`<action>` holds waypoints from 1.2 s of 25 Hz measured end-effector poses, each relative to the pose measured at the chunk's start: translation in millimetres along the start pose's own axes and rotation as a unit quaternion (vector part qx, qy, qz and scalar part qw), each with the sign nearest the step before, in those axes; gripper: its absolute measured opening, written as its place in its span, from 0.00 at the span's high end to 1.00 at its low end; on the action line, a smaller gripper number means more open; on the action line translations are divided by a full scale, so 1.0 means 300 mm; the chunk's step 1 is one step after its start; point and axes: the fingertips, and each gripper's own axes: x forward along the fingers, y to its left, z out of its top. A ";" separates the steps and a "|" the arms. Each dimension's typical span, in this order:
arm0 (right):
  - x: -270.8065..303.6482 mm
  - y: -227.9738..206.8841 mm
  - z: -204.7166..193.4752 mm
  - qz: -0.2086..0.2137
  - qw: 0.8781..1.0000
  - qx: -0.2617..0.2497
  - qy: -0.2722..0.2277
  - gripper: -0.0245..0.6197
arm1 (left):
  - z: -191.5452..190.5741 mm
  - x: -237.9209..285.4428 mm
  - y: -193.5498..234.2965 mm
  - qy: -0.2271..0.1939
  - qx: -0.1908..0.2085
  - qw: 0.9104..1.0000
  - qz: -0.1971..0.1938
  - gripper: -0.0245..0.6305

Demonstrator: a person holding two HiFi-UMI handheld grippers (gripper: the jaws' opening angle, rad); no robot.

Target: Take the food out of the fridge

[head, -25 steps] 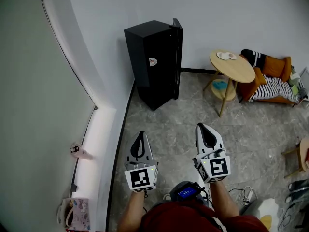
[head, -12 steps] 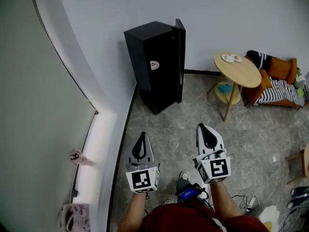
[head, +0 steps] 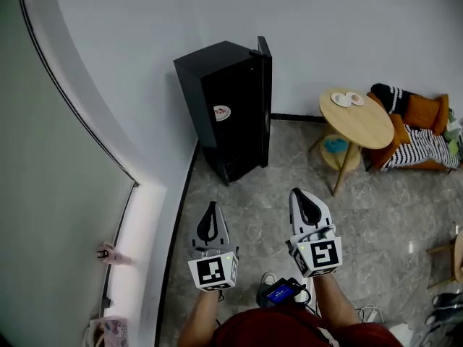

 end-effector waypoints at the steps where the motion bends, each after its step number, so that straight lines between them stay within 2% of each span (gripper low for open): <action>1: 0.021 -0.028 -0.004 0.001 1.000 0.000 0.004 0.93 | -0.004 0.036 -0.013 0.000 -0.002 1.000 0.000 0.94; 4: 0.075 -0.115 -0.020 -0.001 1.000 0.002 0.009 0.93 | -0.011 0.131 -0.054 0.002 -0.004 1.000 -0.001 0.94; 8: 0.144 -0.227 -0.014 -0.006 1.000 0.007 -0.019 0.93 | -0.025 0.245 -0.105 0.005 -0.001 1.000 -0.004 0.94; 14: 0.234 -0.335 -0.044 -0.004 1.000 0.015 -0.013 0.92 | -0.039 0.383 -0.163 0.006 0.003 1.000 -0.007 0.94; 24: 0.379 -0.385 -0.102 0.011 1.000 0.006 0.020 0.93 | -0.054 0.538 -0.153 0.008 -0.001 1.000 -0.006 0.94; 30: 0.519 -0.367 -0.119 0.013 1.000 -0.008 0.020 0.93 | -0.089 0.651 -0.072 0.008 -0.006 1.000 -0.005 0.94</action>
